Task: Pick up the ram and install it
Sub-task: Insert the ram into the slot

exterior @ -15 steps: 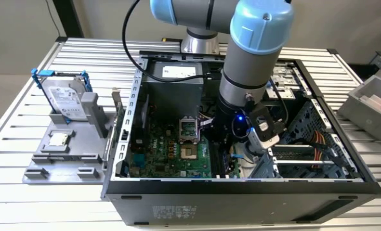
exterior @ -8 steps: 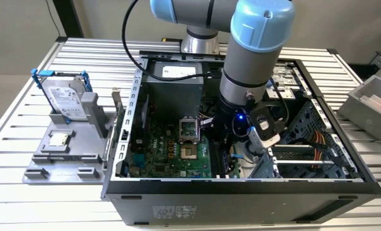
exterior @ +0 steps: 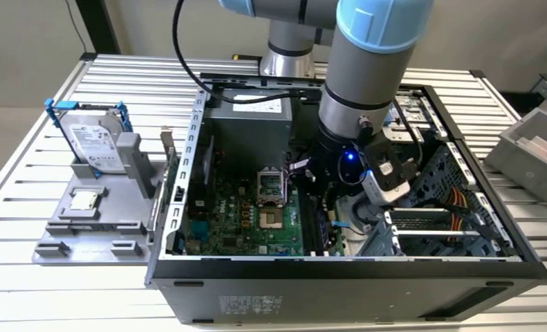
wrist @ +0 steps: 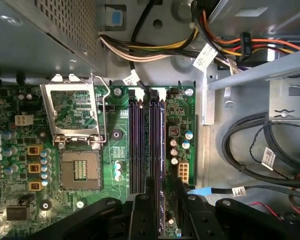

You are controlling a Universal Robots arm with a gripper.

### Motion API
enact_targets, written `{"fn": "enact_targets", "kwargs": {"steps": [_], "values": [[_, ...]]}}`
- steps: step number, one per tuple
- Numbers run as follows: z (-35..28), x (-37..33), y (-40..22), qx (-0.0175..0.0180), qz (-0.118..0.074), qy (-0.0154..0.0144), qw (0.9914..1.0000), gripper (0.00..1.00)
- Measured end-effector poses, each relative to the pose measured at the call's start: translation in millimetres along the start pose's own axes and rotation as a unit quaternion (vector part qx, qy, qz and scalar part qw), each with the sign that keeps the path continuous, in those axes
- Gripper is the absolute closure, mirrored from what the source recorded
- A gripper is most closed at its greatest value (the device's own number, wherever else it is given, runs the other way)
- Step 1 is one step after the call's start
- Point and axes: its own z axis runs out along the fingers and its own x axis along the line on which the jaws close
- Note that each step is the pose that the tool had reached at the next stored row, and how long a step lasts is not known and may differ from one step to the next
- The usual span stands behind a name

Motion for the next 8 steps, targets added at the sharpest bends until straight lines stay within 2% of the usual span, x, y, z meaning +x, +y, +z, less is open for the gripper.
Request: {"fn": "enact_targets", "kwargs": {"steps": [2,8], "values": [[-3.2,-0.1,-0.1,0.0,0.0,0.0,1.0,0.0],[-5.0,-0.2,-0.1,-0.0001,0.0,0.0,1.0,0.0]]}}
